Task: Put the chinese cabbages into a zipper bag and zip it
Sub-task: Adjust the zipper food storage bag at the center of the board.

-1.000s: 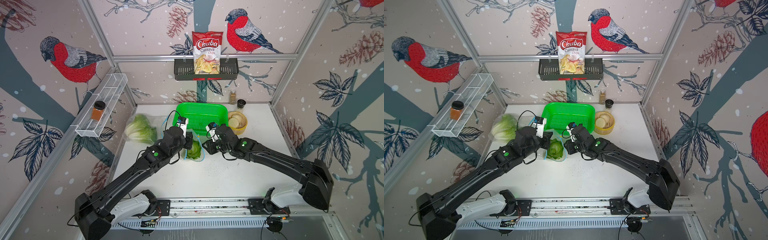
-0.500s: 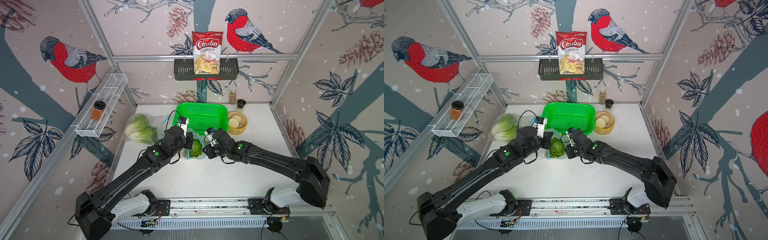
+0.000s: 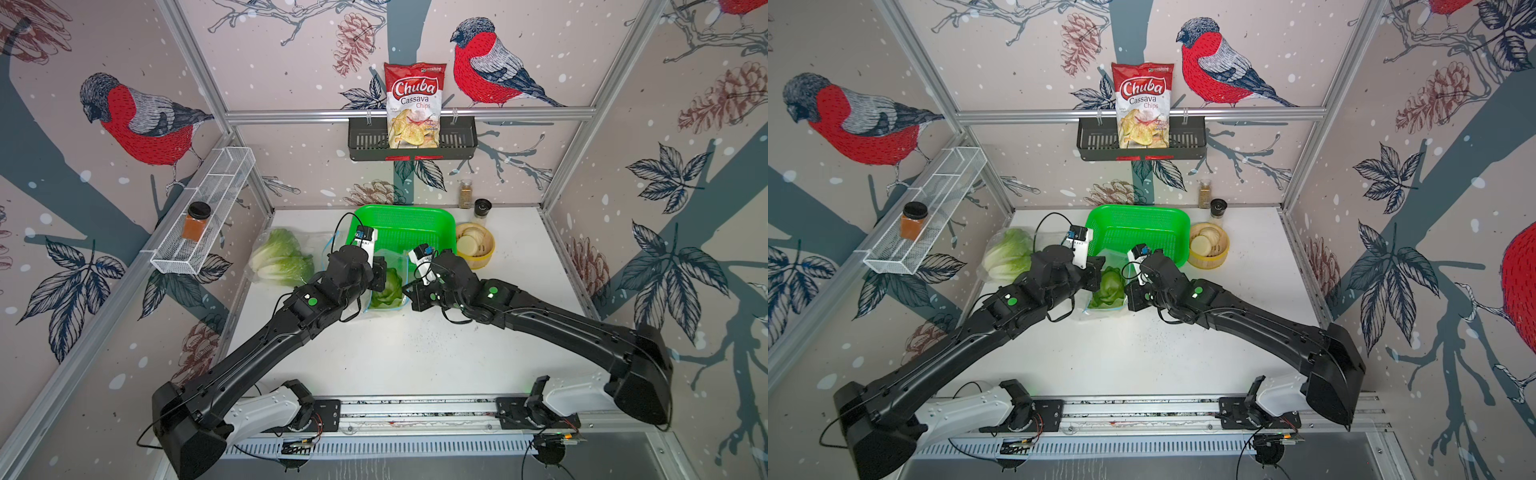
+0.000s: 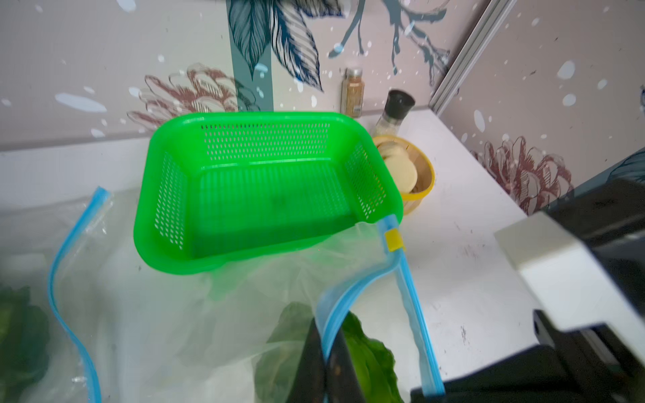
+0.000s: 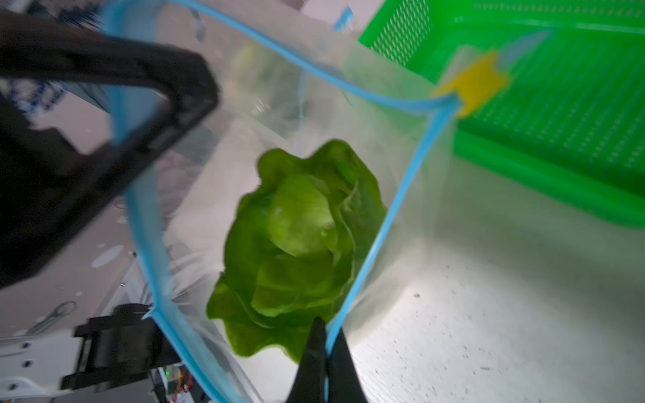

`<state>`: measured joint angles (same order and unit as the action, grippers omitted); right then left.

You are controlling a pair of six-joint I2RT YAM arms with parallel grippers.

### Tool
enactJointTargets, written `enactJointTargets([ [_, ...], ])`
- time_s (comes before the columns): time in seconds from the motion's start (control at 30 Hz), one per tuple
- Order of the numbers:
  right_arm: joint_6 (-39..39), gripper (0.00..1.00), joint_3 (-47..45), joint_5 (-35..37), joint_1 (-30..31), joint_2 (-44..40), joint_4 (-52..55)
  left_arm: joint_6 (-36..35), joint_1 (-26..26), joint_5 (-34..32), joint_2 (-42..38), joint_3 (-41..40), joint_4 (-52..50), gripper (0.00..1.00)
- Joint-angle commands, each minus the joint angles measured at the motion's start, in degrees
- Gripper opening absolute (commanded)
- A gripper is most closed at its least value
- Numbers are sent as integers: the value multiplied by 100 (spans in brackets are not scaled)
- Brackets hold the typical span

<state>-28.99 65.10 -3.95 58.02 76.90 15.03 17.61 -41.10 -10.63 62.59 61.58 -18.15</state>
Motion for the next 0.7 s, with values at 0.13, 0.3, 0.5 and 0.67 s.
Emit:
enactJointTargets([
  [0.13, -404, 0, 919, 782, 719, -192, -147, -709, 23, -26, 153, 1245, -715, 0],
  [0.3, -591, 2, 1312, 1822, 1000, -38, 56, -1192, 143, 303, 411, 1747, -1027, 0],
  [0.5, -653, 3, 1079, 2453, 1098, -356, -230, -1426, 173, 245, 777, 2155, -1443, 0],
  [0.67, -721, 4, 444, 1906, 931, -387, -1042, -1681, 242, 618, 873, 1922, -1019, 0],
])
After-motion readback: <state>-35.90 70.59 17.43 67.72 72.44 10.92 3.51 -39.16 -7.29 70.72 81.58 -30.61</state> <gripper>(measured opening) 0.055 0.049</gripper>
